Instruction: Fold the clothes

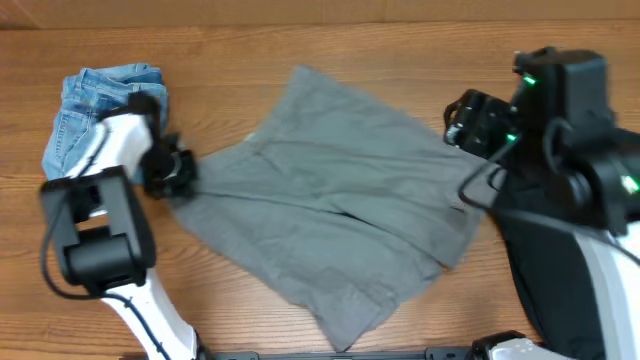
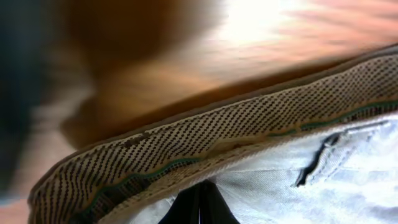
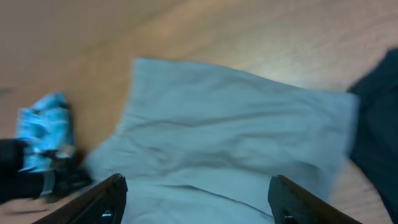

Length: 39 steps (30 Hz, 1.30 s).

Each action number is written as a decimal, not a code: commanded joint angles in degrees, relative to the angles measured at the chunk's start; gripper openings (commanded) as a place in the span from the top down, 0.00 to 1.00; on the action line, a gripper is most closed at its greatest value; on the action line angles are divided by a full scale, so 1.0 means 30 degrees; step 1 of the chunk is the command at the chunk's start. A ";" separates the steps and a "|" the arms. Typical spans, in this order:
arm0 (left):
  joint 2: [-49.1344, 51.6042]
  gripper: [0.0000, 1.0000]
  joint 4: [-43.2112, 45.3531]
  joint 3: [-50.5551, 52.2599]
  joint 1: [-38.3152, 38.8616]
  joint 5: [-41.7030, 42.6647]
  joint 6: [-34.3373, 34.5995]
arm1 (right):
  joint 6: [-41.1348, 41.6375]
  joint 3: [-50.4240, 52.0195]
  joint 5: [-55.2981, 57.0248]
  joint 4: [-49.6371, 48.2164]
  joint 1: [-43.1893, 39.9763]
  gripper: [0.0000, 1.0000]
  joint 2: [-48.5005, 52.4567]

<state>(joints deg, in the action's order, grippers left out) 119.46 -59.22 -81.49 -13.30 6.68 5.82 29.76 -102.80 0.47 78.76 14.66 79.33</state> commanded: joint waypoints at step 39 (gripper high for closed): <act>0.3038 0.96 1.5030 0.1326 0.6186 -0.8087 -0.3228 | -0.0401 0.0284 0.0073 0.2368 0.0160 0.32 0.1384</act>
<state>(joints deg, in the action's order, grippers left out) 123.15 -11.81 -78.81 9.30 4.73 -7.90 28.49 -101.45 -0.16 86.63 14.76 83.42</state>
